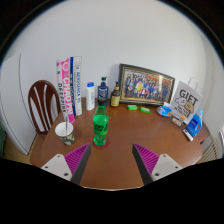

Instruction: Pour water

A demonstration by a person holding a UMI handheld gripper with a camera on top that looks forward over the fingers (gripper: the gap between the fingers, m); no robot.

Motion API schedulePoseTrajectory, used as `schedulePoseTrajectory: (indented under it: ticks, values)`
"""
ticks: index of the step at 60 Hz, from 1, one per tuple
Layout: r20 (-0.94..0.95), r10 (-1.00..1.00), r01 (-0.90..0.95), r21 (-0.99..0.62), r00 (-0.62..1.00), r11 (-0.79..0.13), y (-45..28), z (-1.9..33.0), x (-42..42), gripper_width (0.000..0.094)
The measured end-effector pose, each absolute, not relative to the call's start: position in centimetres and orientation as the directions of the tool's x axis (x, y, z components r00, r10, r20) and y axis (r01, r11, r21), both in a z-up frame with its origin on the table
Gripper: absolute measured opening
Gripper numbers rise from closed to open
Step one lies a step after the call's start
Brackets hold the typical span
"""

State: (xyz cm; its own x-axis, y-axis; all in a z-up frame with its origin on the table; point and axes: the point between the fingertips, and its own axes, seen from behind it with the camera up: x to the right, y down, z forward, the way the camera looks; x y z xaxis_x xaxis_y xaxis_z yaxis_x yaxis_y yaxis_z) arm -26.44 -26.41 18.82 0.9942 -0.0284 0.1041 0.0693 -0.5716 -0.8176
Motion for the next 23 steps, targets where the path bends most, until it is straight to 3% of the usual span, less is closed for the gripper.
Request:
schedulePoseTrajectory:
  ticks: [23]
  values:
    - [0.102,-0.019,0.072,-0.809,0.995,-0.584,-29.0,19.4,-23.5,0.0852]
